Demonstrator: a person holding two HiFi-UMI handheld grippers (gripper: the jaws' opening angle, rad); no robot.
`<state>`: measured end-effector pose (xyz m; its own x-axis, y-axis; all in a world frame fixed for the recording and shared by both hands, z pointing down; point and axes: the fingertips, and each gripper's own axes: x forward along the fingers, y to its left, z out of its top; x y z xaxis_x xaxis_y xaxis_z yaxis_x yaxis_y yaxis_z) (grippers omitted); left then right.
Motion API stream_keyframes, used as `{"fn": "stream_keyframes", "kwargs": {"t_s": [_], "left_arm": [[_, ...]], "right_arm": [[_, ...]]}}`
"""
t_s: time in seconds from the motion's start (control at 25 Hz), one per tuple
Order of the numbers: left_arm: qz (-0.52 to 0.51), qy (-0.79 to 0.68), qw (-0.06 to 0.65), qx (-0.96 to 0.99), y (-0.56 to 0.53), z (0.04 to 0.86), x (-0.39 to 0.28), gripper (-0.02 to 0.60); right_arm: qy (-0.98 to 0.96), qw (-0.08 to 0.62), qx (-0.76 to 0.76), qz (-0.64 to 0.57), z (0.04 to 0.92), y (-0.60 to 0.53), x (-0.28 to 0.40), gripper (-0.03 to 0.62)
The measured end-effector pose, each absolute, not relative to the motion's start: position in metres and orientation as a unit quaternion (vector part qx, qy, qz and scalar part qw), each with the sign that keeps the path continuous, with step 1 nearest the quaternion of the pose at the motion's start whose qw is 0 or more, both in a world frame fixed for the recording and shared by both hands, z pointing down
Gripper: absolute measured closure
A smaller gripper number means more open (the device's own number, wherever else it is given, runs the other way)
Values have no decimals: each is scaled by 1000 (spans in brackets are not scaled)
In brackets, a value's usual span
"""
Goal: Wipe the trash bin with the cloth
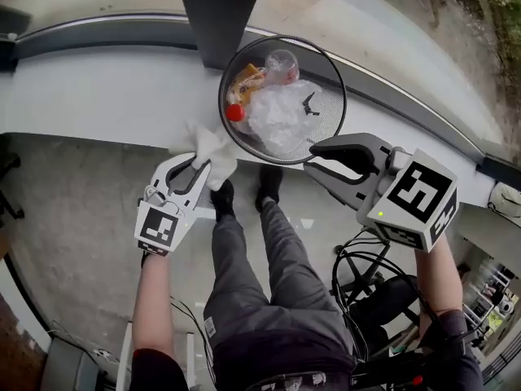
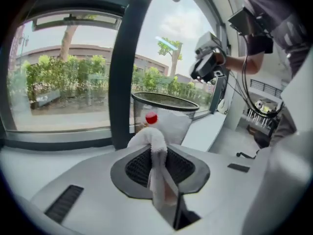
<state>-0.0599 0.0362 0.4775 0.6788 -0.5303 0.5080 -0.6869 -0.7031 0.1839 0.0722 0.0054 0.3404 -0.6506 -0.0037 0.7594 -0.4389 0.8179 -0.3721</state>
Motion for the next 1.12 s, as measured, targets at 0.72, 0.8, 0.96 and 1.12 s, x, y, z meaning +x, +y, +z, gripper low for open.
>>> {"fn": "stream_keyframes", "kwargs": {"t_s": [0.72, 0.8, 0.96, 1.12], "left_arm": [[334, -387, 249, 823, -88, 405, -185, 316], [289, -398, 244, 836, -88, 370, -180, 318], [203, -402, 169, 877, -78, 266, -157, 319], [79, -346, 97, 930, -29, 146, -106, 586]], "right_arm": [[-844, 26, 263, 467, 188, -1, 117, 533], [-842, 12, 282, 460, 175, 5, 129, 533], [-848, -54, 295, 436, 138, 18, 148, 533], [-856, -135, 283, 411, 101, 45, 161, 536]]}}
